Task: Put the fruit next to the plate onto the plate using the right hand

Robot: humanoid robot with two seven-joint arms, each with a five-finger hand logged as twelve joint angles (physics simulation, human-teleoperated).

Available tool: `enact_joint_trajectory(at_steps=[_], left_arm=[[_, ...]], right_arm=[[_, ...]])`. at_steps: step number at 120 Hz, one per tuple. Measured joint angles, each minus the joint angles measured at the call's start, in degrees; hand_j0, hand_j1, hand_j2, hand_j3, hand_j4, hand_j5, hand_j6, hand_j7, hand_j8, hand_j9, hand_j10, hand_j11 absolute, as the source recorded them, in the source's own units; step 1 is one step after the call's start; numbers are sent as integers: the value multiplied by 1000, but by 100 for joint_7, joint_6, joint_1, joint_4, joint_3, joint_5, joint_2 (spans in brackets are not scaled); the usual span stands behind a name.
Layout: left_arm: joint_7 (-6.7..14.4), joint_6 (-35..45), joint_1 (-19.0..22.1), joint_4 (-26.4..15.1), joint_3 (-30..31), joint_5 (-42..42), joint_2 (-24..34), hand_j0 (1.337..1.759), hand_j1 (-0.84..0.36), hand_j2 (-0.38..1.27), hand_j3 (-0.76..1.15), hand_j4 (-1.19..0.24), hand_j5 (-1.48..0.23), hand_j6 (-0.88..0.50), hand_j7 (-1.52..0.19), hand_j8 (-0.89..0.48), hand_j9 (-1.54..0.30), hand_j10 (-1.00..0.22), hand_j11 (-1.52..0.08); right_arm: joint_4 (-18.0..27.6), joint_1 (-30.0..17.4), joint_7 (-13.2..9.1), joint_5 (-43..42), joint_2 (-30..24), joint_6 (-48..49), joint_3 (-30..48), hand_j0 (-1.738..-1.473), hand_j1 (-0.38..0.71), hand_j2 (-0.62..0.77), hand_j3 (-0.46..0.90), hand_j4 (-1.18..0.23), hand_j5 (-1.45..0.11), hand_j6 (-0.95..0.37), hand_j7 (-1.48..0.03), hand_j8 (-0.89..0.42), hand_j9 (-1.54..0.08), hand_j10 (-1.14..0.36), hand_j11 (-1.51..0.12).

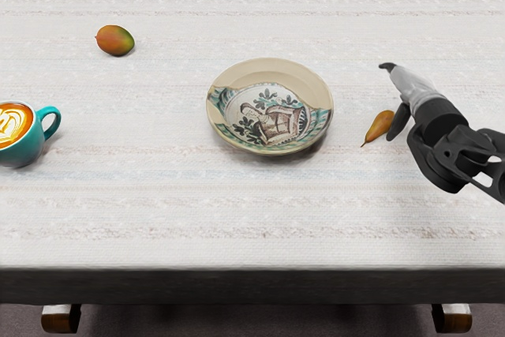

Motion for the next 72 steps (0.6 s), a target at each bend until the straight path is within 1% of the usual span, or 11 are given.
enact_joint_trajectory(at_steps=[31, 49, 72], left_arm=[[0, 0, 8, 0, 0, 0, 0, 1658, 349, 0, 0, 0, 0, 0, 0, 0, 0, 0, 0], [0, 0, 6, 0, 0, 0, 0, 1658, 349, 0, 0, 0, 0, 0, 0, 0, 0, 0, 0], [0, 0, 1, 0, 0, 0, 0, 1658, 349, 0, 0, 0, 0, 0, 0, 0, 0, 0, 0]], right_arm=[[0, 0, 0, 43, 90, 8, -65, -1658, -63, -45, 0, -244, -313, -246, -312, -245, -312, -243, -312], [-14, -5, 0, 60, 131, 13, -80, -1658, -32, -50, 0, -270, -346, -272, -346, -270, -346, -269, -346], [-149, -42, 0, 82, 204, 13, -123, -1658, -12, -53, 0, -286, -368, -288, -367, -287, -367, -285, -367]])
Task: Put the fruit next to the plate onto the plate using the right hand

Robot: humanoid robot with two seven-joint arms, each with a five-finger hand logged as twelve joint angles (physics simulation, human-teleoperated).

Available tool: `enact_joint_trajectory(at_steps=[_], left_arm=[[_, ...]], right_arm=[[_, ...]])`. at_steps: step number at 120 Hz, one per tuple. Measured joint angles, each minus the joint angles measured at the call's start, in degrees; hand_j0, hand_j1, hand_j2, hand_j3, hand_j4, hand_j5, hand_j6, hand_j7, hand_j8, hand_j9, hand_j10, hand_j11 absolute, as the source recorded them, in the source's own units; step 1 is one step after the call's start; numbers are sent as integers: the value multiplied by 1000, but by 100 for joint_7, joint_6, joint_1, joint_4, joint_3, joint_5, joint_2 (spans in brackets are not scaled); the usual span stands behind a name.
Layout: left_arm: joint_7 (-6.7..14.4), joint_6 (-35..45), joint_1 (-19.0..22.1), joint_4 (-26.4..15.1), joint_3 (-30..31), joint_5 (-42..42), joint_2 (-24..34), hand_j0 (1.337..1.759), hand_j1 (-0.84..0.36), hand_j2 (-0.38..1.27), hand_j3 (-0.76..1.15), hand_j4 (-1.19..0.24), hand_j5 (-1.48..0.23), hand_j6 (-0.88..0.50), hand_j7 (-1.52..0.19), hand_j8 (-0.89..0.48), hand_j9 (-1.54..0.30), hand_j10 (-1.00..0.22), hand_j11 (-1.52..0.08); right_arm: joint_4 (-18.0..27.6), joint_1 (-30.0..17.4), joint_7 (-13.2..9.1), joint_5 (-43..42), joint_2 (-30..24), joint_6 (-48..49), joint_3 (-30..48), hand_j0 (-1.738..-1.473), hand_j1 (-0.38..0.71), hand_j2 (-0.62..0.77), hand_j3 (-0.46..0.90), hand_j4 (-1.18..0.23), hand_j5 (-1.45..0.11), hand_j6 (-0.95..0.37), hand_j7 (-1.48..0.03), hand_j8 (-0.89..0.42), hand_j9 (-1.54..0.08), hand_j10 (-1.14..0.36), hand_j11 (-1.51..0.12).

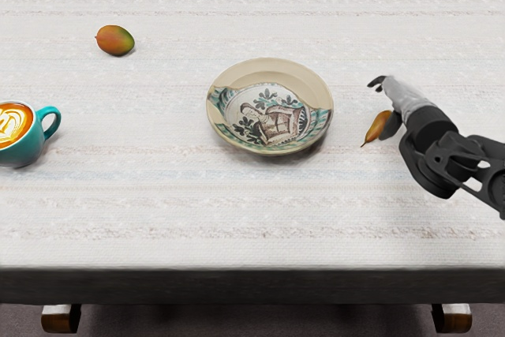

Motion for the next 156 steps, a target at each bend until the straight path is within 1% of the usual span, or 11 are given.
enact_joint_trajectory(at_steps=[22, 29, 51, 111, 129, 156], left_arm=[[0, 0, 0, 0, 0, 0, 0, 1658, 349, 0, 0, 0, 0, 0, 0, 0, 0, 0, 0], [0, 0, 5, 0, 0, 0, 0, 1658, 349, 0, 0, 0, 0, 0, 0, 0, 0, 0, 0], [0, 0, 1, 0, 0, 0, 0, 1658, 349, 0, 0, 0, 0, 0, 0, 0, 0, 0, 0], [0, 0, 4, 0, 0, 0, 0, 1658, 349, 0, 0, 0, 0, 0, 0, 0, 0, 0, 0], [0, 0, 3, 0, 0, 0, 0, 1658, 349, 0, 0, 0, 0, 0, 0, 0, 0, 0, 0], [0, 0, 6, 0, -1, 0, 0, 1658, 349, 0, 0, 0, 0, 0, 0, 0, 0, 0, 0]], right_arm=[[-156, -32, 0, 9, 101, 0, -20, -1658, 0, -55, 0, -296, -381, -298, -381, -297, -381, -296, -381], [-173, -37, 0, 10, 111, 0, -22, -1658, 26, -59, 0, -317, -409, -319, -408, -318, -409, -317, -409], [-191, -43, 0, 12, 122, 7, -24, -1658, 74, -67, 0, -357, -461, -359, -460, -358, -461, -357, -461], [-194, -95, 0, 37, 123, 9, -30, -1658, 137, -78, 0, -410, -530, -411, -529, -410, -530, -409, -530], [-194, -108, 0, 41, 124, 8, -29, -1658, 160, -79, 0, -438, -548, -435, -556, -393, -557, -433, -557], [-194, -130, -1, 62, 110, 3, -28, -1658, 170, -74, 0, -476, -540, -456, -573, -364, -572, -422, -575]])
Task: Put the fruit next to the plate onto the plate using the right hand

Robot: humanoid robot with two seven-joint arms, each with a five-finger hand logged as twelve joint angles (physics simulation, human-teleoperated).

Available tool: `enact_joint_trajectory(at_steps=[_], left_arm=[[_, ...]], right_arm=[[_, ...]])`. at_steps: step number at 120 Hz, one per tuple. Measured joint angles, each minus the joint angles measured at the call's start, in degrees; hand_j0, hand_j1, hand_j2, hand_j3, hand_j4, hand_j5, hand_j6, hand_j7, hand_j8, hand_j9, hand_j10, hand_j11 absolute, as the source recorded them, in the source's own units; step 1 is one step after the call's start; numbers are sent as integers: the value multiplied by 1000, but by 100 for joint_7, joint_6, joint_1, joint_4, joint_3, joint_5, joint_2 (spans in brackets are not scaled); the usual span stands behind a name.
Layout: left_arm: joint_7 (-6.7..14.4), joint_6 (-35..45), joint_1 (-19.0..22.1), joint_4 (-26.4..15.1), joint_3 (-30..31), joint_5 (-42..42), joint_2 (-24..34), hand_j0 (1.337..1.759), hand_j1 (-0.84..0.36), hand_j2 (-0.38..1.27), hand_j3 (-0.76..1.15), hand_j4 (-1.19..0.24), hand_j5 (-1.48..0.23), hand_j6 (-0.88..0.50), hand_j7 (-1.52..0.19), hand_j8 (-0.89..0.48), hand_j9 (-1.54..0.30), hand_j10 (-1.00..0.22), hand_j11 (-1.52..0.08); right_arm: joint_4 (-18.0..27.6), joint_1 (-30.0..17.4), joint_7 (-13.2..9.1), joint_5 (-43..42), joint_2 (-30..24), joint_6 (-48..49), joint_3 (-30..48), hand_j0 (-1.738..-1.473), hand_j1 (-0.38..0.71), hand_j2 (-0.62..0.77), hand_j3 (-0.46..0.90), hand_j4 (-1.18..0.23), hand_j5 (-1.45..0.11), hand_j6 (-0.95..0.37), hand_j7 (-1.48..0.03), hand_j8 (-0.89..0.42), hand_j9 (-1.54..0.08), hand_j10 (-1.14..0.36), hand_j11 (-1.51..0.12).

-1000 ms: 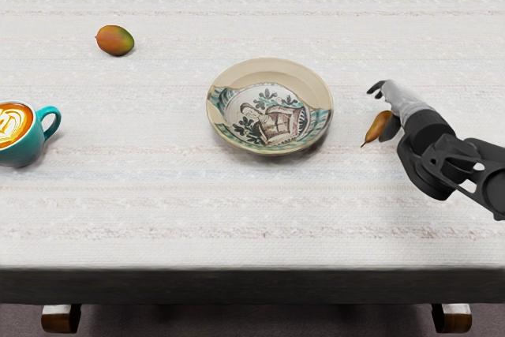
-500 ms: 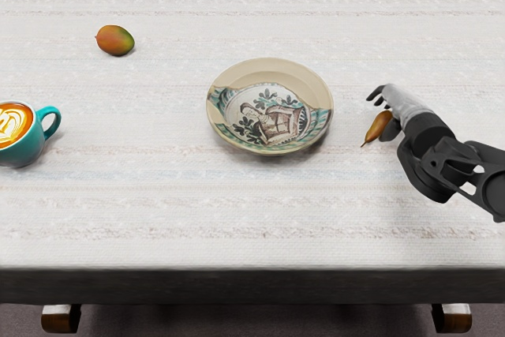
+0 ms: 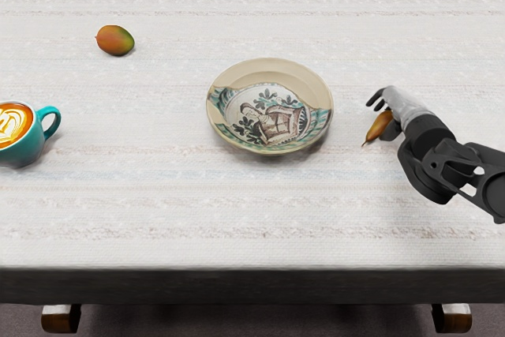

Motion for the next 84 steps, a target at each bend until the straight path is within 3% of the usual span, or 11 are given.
enact_joint_trajectory(at_steps=[19, 84], left_arm=[[0, 0, -3, 0, 0, 0, 0, 1658, 349, 0, 0, 0, 0, 0, 0, 0, 0, 0, 0], [0, 0, -4, 0, -1, 0, 0, 1658, 349, 0, 0, 0, 0, 0, 0, 0, 0, 0, 0]], right_arm=[[0, -6, 0, 10, -2, 8, -2, -1658, 195, -82, 0, -493, -570, -476, -600, -364, -592, -427, -602], [2, -18, 5, 51, -2, 37, -1, -1656, 296, 90, 0, -565, -683, -553, -706, -306, -704, -363, -726]])
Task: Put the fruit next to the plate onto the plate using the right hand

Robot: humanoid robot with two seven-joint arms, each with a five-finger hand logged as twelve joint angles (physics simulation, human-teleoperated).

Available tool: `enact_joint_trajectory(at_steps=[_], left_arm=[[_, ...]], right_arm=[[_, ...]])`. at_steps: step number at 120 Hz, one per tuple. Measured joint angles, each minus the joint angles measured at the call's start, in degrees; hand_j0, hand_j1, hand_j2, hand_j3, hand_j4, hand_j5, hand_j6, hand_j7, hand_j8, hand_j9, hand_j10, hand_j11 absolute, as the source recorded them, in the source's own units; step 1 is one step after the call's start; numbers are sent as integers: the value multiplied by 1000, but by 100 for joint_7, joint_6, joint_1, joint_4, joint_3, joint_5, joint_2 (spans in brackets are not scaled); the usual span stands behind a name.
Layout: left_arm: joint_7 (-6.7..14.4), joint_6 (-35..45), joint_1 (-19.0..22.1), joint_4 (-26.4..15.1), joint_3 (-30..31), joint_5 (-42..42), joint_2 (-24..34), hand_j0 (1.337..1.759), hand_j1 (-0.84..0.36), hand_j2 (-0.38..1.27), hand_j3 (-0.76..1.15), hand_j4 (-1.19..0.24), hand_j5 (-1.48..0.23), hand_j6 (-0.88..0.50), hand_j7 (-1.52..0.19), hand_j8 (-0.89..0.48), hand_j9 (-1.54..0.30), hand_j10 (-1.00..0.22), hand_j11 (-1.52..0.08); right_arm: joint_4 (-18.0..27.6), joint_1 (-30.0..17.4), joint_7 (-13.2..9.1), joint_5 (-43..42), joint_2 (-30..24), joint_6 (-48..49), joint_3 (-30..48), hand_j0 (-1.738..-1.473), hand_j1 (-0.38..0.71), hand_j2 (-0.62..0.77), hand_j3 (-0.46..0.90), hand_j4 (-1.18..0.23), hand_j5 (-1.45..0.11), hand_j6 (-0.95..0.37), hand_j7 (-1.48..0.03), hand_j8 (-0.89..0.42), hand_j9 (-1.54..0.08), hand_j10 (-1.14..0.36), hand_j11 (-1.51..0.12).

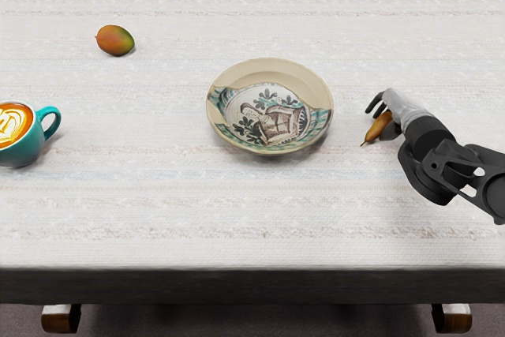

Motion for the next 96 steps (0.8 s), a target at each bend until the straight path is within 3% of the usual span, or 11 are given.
enact_joint_trajectory(at_steps=[68, 96], left_arm=[[0, 0, -4, 0, 0, 0, 0, 1658, 349, 0, 0, 0, 0, 0, 0, 0, 0, 0, 0], [0, 0, 2, 0, 0, 0, 0, 1658, 349, 0, 0, 0, 0, 0, 0, 0, 0, 0, 0]], right_arm=[[-3, 8, -2, 5, 4, 24, 3, -1653, 263, 137, -1, -646, -768, -615, -803, -351, -792, -438, -813], [5, 96, 0, 296, 10, 31, 54, -1655, 247, 271, 1, -641, -823, -703, -828, -429, -838, -520, -850]])
